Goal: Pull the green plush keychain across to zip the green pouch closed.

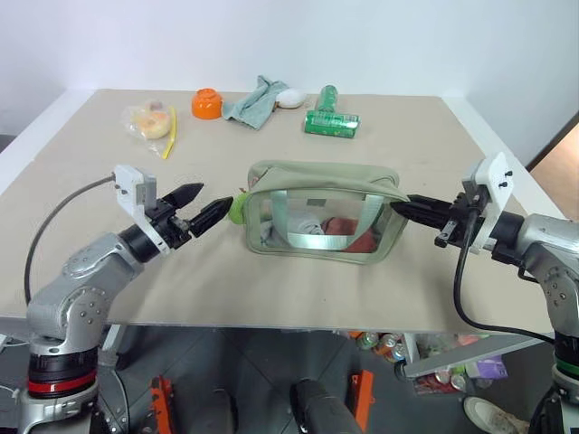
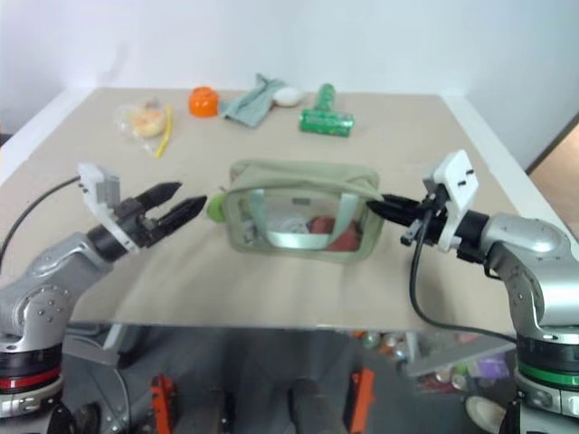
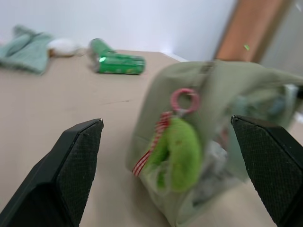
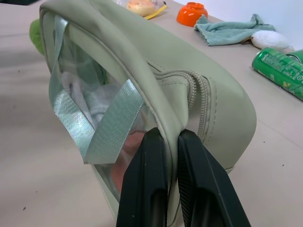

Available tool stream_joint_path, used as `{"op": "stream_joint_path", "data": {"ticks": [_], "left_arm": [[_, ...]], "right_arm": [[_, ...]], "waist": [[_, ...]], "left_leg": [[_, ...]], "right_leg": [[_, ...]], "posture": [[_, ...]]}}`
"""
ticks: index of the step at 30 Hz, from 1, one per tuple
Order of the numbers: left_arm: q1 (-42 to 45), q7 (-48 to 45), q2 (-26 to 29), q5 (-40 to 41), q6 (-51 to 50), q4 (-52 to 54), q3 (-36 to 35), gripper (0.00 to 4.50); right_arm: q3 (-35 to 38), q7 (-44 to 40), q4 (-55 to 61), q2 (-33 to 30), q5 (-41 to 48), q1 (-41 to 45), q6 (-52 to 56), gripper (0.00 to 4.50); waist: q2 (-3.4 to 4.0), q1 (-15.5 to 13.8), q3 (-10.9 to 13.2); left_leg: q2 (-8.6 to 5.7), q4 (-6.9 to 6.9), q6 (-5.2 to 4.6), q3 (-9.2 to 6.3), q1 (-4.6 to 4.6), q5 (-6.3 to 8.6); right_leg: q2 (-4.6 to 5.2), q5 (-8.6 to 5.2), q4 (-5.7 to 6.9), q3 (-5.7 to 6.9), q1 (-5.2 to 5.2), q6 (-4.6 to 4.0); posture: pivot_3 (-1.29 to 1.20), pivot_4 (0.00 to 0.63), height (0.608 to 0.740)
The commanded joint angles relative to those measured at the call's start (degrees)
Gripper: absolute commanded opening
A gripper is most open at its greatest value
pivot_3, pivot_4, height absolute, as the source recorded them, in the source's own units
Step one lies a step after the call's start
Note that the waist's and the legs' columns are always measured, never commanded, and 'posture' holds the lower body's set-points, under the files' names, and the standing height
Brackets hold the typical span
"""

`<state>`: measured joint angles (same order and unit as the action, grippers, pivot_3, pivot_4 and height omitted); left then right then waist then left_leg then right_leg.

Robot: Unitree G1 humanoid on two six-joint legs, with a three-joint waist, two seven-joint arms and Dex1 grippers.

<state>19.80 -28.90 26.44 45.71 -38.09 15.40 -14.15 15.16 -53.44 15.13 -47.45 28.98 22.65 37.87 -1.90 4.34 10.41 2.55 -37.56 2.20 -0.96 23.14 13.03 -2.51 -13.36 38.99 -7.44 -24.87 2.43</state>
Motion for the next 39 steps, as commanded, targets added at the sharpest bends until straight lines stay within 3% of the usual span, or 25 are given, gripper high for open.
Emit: {"op": "stream_joint_path", "data": {"ticks": [1, 8, 18, 21, 31, 39], "left_arm": [[2.5, 0.57, -0.39, 1.79, -1.53, -1.37, -0.87, 4.5], [3.98, 2.94, -3.62, 8.34, -8.85, -3.74, -1.0, 4.5], [5.48, -0.6, -2.85, 3.75, -5.71, -5.01, 2.68, 4.5], [6.0, -0.74, -3.16, 2.15, -4.31, -6.0, 2.81, 3.72], [5.77, -3.08, -2.44, 0.53, -2.36, -7.39, 1.7, 0.17], [5.6, -4.99, -2.0, -0.39, -2.44, -7.99, 2.42, 0.07]], "right_arm": [[-0.12, -0.66, -0.09, -1.22, 0.2, 1.02, -1.99, 0.3], [-0.62, -0.82, -0.76, -2.45, 0.17, 1.46, -3.26, 0.3], [-0.46, -0.58, -0.75, -3.19, 0.13, 1.23, -3.4, 0.3], [-0.51, -0.52, -0.72, -3.34, 0.16, 1.18, -3.36, 0.26], [-0.97, -0.63, -0.66, -4.18, 0.28, 1.24, -3.24, 0.26], [-1.65, -0.83, -1.01, -4.74, 0.19, 2.38, -3.13, 0.26]], "waist": [[0.0, 0.09, 0.0], [0.0, 0.13, 0.0], [0.0, 0.03, 0.0], [0.0, 0.03, 0.0], [0.0, 0.0, 0.0], [0.0, 0.01, 0.0]], "left_leg": [[0.0, 0.0, 0.0, 0.0, 0.0, 0.0], [0.01, 0.04, 0.0, -0.01, 0.03, 0.0], [-0.01, 0.03, 0.01, -0.02, 0.04, 0.0], [-0.01, 0.04, 0.01, -0.03, 0.03, 0.0], [-0.01, 0.03, 0.01, -0.03, 0.04, 0.0], [-0.01, 0.04, 0.01, -0.03, 0.05, 0.0]], "right_leg": [[-0.01, 0.0, 0.0, 0.0, -0.01, 0.0], [-0.02, -0.01, 0.0, 0.0, -0.03, 0.01], [-0.01, 0.0, 0.0, -0.01, -0.02, 0.01], [-0.02, -0.01, 0.0, 0.0, -0.03, 0.0], [-0.01, 0.0, 0.0, 0.0, -0.03, 0.0], [-0.01, -0.01, -0.01, 0.01, -0.03, 0.01]], "posture": [[0.0, 0.15, 0.74], [0.0, 0.15, 0.74], [0.0, 0.15, 0.74], [0.0, 0.15, 0.74], [0.0, 0.15, 0.74], [0.0, 0.15, 0.74]]}}
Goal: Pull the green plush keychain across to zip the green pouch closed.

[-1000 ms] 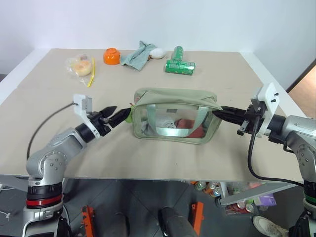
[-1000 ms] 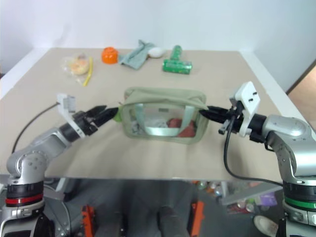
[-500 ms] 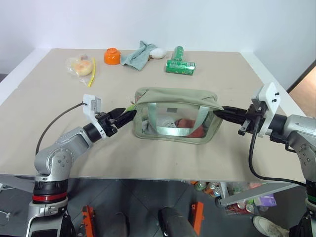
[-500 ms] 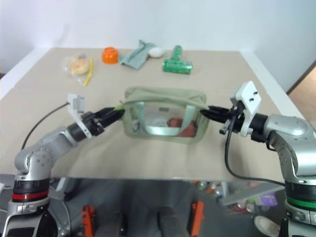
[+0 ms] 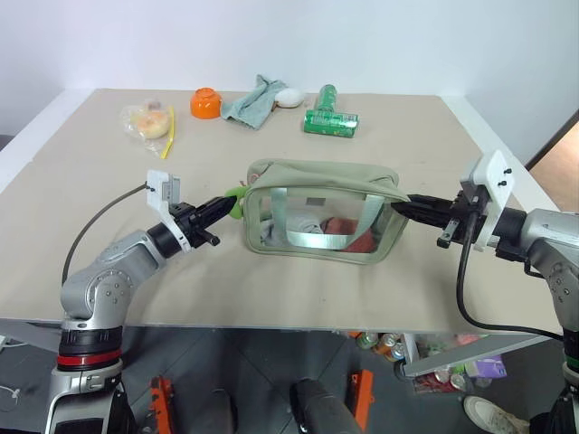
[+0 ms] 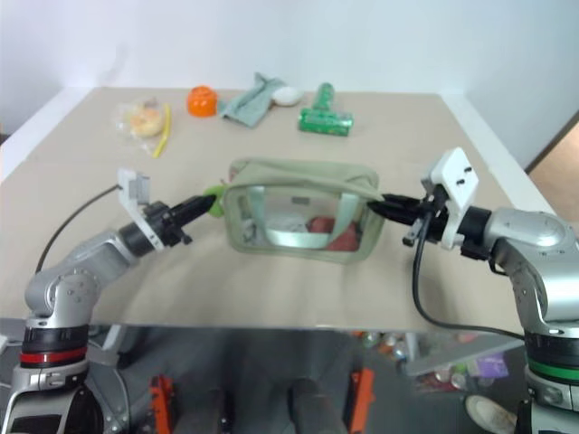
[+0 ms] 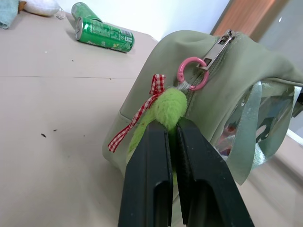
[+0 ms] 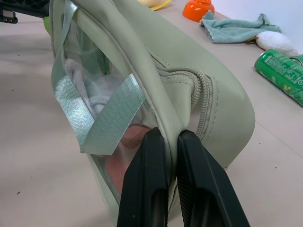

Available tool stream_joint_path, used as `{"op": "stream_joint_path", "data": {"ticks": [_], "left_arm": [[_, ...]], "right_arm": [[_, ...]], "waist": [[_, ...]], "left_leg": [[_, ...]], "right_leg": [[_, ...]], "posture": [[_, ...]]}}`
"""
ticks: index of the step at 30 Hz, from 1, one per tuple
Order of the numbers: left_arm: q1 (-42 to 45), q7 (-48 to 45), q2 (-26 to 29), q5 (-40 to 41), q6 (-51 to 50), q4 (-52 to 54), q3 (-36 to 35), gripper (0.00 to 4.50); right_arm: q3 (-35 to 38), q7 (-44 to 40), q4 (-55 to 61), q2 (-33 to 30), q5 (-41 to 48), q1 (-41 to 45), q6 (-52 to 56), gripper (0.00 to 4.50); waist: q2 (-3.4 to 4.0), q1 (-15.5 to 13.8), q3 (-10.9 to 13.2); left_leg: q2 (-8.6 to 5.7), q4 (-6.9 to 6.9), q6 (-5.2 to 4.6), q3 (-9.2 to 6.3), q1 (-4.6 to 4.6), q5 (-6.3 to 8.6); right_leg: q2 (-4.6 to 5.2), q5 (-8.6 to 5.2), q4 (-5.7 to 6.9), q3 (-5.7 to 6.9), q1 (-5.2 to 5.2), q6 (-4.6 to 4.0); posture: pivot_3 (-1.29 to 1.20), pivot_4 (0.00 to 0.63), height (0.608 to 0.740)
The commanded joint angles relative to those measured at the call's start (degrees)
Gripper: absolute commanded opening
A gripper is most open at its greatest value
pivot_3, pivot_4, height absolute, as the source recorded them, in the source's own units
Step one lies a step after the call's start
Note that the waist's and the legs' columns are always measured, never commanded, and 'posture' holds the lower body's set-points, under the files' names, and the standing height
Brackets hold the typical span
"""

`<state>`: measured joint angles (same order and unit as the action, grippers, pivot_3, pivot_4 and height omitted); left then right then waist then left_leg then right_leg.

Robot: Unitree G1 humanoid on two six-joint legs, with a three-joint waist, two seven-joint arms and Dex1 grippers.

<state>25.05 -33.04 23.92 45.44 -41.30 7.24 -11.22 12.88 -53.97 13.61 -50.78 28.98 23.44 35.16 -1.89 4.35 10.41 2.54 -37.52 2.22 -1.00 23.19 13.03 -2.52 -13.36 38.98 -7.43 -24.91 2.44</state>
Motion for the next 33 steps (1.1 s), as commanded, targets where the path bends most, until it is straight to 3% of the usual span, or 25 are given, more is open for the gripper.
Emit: {"op": "stream_joint_path", "data": {"ticks": [1, 6, 9, 16, 25, 33], "left_arm": [[0.4, -0.89, 0.43, -0.32, 0.8, 0.08, -0.44, 0.07], [0.7, -2.41, 1.17, -2.08, 2.79, 0.33, -0.13, 0.07], [1.87, -5.61, 3.05, -6.45, 9.91, 2.24, 0.02, 0.07], [13.81, -4.01, 2.43, -7.27, 14.35, 2.12, -0.36, 0.07], [23.74, -10.81, -3.29, -10.36, 15.61, -3.79, 9.46, 0.07], [22.49, -16.71, -0.84, -18.77, 17.11, -6.79, 17.25, 0.07]], "right_arm": [[0.58, -0.28, 0.49, -1.46, 0.21, 1.68, -0.38, 0.26], [0.52, -0.08, 0.76, -1.2, 0.58, 2.27, -0.33, 0.26], [0.65, 0.13, 1.37, -0.73, 1.27, 2.86, -0.02, 0.26], [0.88, 0.19, 1.97, -0.62, 1.55, 2.55, -0.44, 0.26], [0.72, 0.48, 2.01, -0.44, 1.54, 2.17, -1.2, 0.26], [2.68, 0.97, 3.54, -1.2, 2.03, 0.02, -0.71, 0.26]], "waist": [[0.0, 0.0, 0.0], [0.0, 0.0, 0.0], [0.0, 0.05, 0.0], [-0.01, -0.13, 0.01], [0.01, -0.04, 0.01], [0.02, 0.0, 0.02]], "left_leg": [[0.0, 0.0, 0.0, 0.0, 0.0, 0.0], [0.0, 0.0, 0.0, 0.01, 0.01, 0.0], [0.01, 0.0, 0.0, 0.01, 0.01, 0.0], [-0.01, 0.01, 0.0, 0.05, 0.05, 0.0], [-0.02, 0.05, 0.0, 0.02, 0.07, 0.0], [-0.02, 0.08, 0.0, 0.01, 0.1, 0.0]], "right_leg": [[0.0, 0.0, 0.0, 0.0, 0.0, 0.0], [0.0, 0.0, 0.0, -0.01, 0.0, 0.0], [-0.01, 0.0, 0.0, -0.01, -0.03, -0.01], [0.02, -0.01, -0.03, -0.03, -0.03, 0.0], [0.01, 0.0, -0.05, -0.03, -0.05, 0.06], [-0.01, -0.01, -0.04, -0.05, -0.09, 0.06]], "posture": [[0.0, 0.15, 0.74], [0.0, 0.15, 0.74], [0.0, 0.15, 0.74], [0.0, 0.15, 0.74], [0.0, 0.15, 0.74], [0.0, 0.15, 0.74]]}}
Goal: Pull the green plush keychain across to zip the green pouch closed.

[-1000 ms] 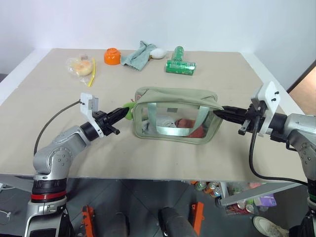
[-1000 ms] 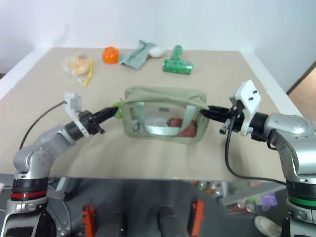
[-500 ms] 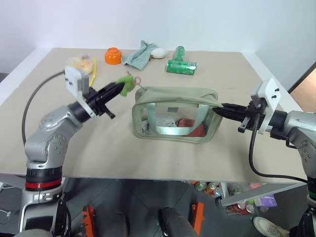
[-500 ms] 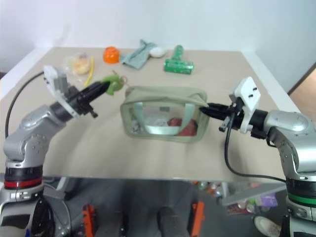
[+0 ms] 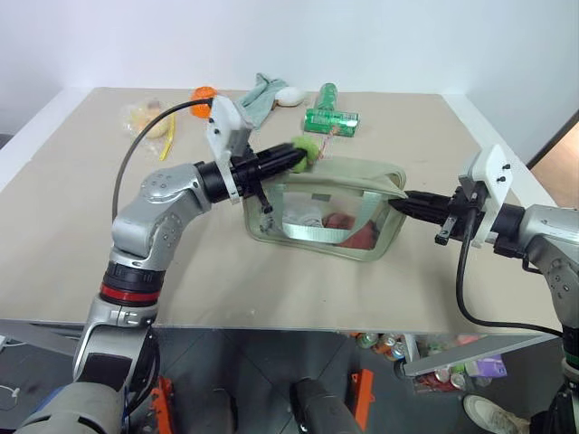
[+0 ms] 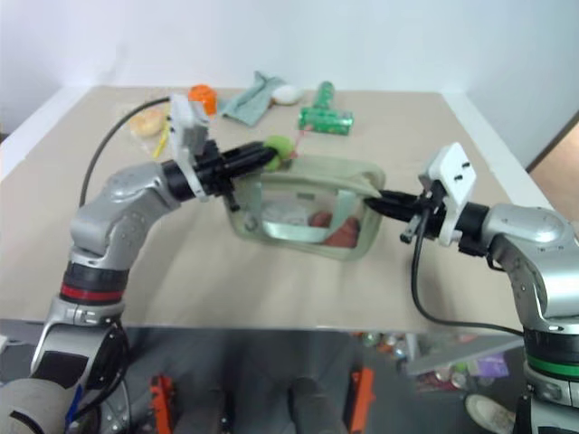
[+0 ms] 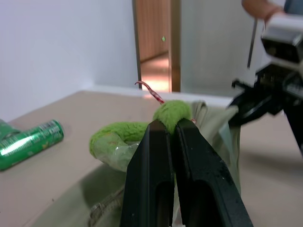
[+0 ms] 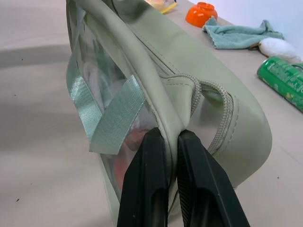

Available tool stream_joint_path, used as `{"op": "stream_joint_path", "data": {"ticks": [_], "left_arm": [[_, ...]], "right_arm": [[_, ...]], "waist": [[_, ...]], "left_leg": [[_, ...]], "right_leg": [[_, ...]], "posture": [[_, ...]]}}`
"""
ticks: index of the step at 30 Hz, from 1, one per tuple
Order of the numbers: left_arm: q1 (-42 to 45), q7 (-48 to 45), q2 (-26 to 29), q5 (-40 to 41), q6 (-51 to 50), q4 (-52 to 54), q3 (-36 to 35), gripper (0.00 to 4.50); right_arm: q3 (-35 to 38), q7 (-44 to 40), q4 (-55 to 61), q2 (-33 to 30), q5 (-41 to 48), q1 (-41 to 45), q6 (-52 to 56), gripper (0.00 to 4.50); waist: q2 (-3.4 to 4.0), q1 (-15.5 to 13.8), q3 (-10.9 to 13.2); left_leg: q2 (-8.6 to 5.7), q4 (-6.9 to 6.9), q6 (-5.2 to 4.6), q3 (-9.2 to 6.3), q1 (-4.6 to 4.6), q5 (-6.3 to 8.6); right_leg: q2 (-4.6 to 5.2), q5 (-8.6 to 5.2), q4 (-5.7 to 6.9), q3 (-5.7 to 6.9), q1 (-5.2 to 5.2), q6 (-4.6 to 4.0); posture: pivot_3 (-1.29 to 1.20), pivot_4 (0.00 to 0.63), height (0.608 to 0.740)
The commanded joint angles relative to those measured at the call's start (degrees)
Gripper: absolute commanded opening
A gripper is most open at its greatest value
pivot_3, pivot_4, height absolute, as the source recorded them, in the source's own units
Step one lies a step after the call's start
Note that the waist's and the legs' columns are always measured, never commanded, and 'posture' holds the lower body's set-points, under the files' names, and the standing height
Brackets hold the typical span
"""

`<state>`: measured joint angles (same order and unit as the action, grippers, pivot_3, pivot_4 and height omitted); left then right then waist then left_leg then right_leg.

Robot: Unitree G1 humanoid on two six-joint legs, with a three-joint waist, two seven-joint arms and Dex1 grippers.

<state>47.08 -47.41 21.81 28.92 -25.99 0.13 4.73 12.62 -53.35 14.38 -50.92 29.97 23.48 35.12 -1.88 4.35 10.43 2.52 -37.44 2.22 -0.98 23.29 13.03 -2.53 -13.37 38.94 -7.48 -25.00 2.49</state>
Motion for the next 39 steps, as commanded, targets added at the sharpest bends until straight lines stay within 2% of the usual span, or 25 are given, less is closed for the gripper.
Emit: {"op": "stream_joint_path", "data": {"ticks": [1, 9, 10, 21, 25, 31, 34, 39], "left_arm": [[0.21, -2.82, 1.48, -2.43, 1.43, 0.5, 1.49, 0.07], [1.43, -0.29, 0.84, -4.68, 1.23, -2.96, -0.08, 0.07], [1.4, -0.52, 0.92, -4.82, 1.61, -2.99, -0.06, 0.74], [0.63, -4.18, 5.05, -4.84, 6.31, 0.87, -2.83, 4.47], [-2.0, -6.94, 7.49, -4.24, 6.01, 4.14, -2.45, 4.47], [-5.84, -7.77, 7.77, -1.37, 3.58, 9.04, -3.25, 4.47], [-7.88, -3.04, 7.53, -1.84, 3.75, 9.42, -6.72, 4.47], [-11.12, 0.74, 7.14, -2.41, 4.06, 9.51, -8.43, 4.47]], "right_arm": [[3.05, 0.37, 2.9, -1.13, 1.02, -0.35, -0.68, 0.26], [2.69, 0.24, 2.75, -1.16, 1.22, -0.2, -0.46, 0.26], [2.56, 0.19, 2.65, -1.14, 1.2, -0.14, -0.48, 0.26], [1.08, -0.32, 0.88, -0.73, 0.35, 1.31, -1.22, 0.26], [0.48, -0.78, -0.21, -0.71, 0.03, 2.18, -1.69, 0.26], [-0.86, -1.61, -2.18, -0.64, -0.74, 3.94, -2.75, 0.26], [-1.37, -2.11, -2.73, -0.52, -1.01, 4.9, -3.05, 0.26], [-1.72, -2.16, -2.55, -0.4, -0.85, 5.19, -2.98, 0.26]], "waist": [[0.0, 0.01, 0.0], [0.0, -0.05, 0.0], [0.0, -0.05, 0.0], [0.01, -0.03, 0.0], [0.01, -0.03, 0.0], [0.01, -0.05, 0.0], [0.01, 0.12, 0.0], [0.01, 0.1, 0.0]], "left_leg": [[0.0, 0.0, 0.0, 0.01, 0.0, 0.0], [0.0, -0.04, 0.0, 0.0, -0.02, 0.0], [0.0, -0.04, 0.0, -0.01, -0.02, 0.0], [0.01, -0.03, 0.0, 0.0, -0.02, 0.0], [0.01, -0.03, 0.0, 0.02, -0.01, 0.0], [0.02, -0.05, -0.01, 0.0, -0.02, -0.01], [0.03, -0.04, -0.01, 0.03, -0.03, -0.01], [0.04, -0.04, -0.01, -0.01, -0.05, -0.01]], "right_leg": [[0.0, 0.0, 0.0, -0.01, 0.0, 0.0], [0.0, 0.0, 0.0, 0.01, 0.03, 0.0], [0.0, 0.0, 0.0, 0.01, 0.03, 0.0], [0.0, 0.0, 0.01, 0.01, 0.01, 0.0], [0.01, 0.0, 0.01, -0.01, 0.01, 0.0], [0.0, 0.01, 0.02, 0.03, 0.02, -0.01], [0.01, 0.01, 0.02, -0.01, 0.02, -0.01], [-0.01, 0.02, 0.03, 0.03, 0.03, -0.02]], "posture": [[0.0, 0.15, 0.74], [0.0, 0.15, 0.74], [0.0, 0.15, 0.74], [0.0, 0.15, 0.74], [0.0, 0.15, 0.74], [0.0, 0.15, 0.74], [0.0, 0.15, 0.74], [0.0, 0.15, 0.74]]}}
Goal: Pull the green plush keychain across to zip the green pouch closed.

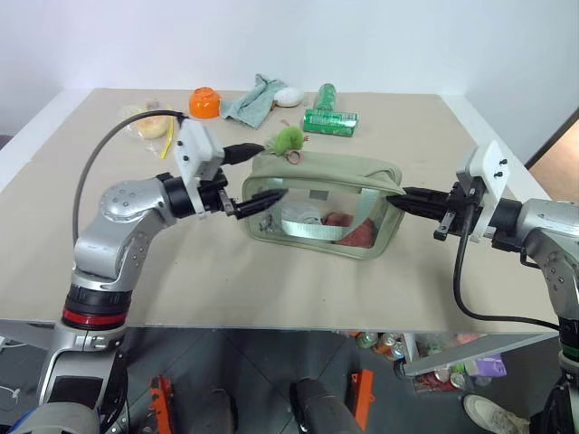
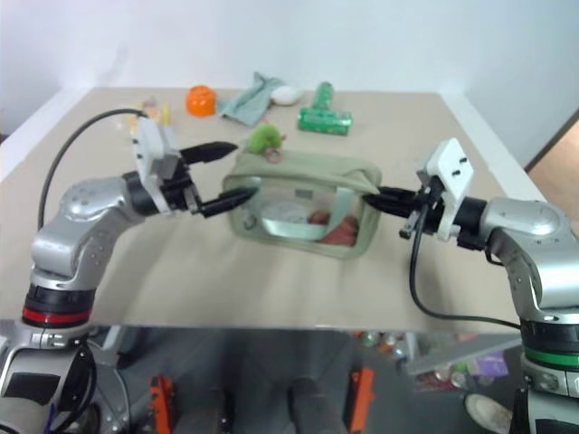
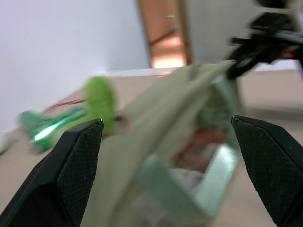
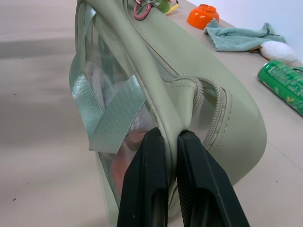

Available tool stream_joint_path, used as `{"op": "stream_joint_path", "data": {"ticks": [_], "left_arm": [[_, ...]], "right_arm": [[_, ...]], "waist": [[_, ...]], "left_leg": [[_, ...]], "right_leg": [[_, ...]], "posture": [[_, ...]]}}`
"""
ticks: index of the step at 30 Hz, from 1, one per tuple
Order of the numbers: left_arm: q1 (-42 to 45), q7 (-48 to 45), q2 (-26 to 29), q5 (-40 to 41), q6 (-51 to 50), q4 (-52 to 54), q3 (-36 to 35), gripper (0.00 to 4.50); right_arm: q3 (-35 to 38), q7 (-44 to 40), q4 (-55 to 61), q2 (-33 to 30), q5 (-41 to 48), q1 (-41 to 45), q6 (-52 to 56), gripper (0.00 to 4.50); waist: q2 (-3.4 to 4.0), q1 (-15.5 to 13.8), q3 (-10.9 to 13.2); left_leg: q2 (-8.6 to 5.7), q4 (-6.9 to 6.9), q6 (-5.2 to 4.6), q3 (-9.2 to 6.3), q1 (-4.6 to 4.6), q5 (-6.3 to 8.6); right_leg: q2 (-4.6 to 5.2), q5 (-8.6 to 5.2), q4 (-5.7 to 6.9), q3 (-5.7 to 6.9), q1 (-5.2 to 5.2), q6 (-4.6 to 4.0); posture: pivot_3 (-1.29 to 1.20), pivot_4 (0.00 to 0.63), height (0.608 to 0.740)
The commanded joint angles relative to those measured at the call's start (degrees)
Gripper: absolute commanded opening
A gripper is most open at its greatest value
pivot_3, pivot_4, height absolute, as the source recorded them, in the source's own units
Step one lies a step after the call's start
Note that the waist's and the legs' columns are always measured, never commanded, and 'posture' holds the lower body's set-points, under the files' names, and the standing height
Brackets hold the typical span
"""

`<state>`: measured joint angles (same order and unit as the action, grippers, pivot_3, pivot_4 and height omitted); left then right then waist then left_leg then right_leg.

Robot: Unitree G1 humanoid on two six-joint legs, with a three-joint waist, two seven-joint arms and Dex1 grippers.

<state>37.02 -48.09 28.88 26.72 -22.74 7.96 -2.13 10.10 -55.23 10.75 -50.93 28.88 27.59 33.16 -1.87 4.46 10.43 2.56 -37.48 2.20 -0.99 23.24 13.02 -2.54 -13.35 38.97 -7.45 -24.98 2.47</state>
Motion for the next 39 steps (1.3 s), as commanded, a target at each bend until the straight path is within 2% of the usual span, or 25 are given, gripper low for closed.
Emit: {"op": "stream_joint_path", "data": {"ticks": [1, 8, 16, 29, 39], "left_arm": [[-1.81, 2.03, -0.14, -0.56, 1.15, 1.77, -1.49, 4.47], [-3.5, 4.87, -2.67, -1.22, 0.09, 0.11, -0.39, 4.47], [-2.87, 2.84, -3.45, -1.2, 0.53, -3.29, 0.25, 4.47], [-2.42, 5.0, -3.65, 2.72, -1.93, -2.6, -3.6, 4.47], [-2.44, 2.22, -4.72, 3.0, -2.32, -3.99, -0.3, 4.47]], "right_arm": [[0.79, -0.28, 1.11, -0.37, 0.24, 0.92, -1.06, 0.26], [0.77, -0.23, 1.05, -0.41, 0.01, 0.57, -1.23, 0.26], [1.37, 0.19, 1.99, -0.56, 0.33, -0.45, -0.79, 0.26], [1.71, 0.15, 1.82, -1.17, 0.18, -1.49, -1.23, 0.26], [1.96, 0.56, 1.94, -0.91, 0.83, -1.69, -0.28, 0.26]], "waist": [[0.0, -0.01, 0.0], [0.0, -0.02, 0.0], [0.0, 0.0, 0.0], [0.0, 0.01, 0.0], [0.0, 0.01, 0.0]], "left_leg": [[0.0, 0.0, 0.0, 0.0, 0.0, 0.0], [-0.01, -0.01, 0.0, 0.02, -0.01, 0.0], [-0.01, -0.01, 0.0, 0.01, 0.0, 0.0], [0.0, -0.01, 0.0, 0.03, -0.03, 0.0], [-0.01, -0.02, 0.0, 0.02, -0.03, 0.0]], "right_leg": [[0.0, 0.0, 0.0, 0.0, 0.01, 0.0], [0.01, 0.01, 0.0, -0.01, 0.01, -0.01], [0.0, 0.01, 0.0, 0.0, 0.01, -0.01], [0.0, 0.02, 0.01, -0.02, 0.03, -0.02], [0.0, 0.02, 0.01, -0.02, 0.03, -0.02]], "posture": [[0.0, 0.15, 0.74], [0.0, 0.15, 0.74], [0.0, 0.15, 0.74], [0.0, 0.15, 0.74], [0.0, 0.15, 0.74]]}}
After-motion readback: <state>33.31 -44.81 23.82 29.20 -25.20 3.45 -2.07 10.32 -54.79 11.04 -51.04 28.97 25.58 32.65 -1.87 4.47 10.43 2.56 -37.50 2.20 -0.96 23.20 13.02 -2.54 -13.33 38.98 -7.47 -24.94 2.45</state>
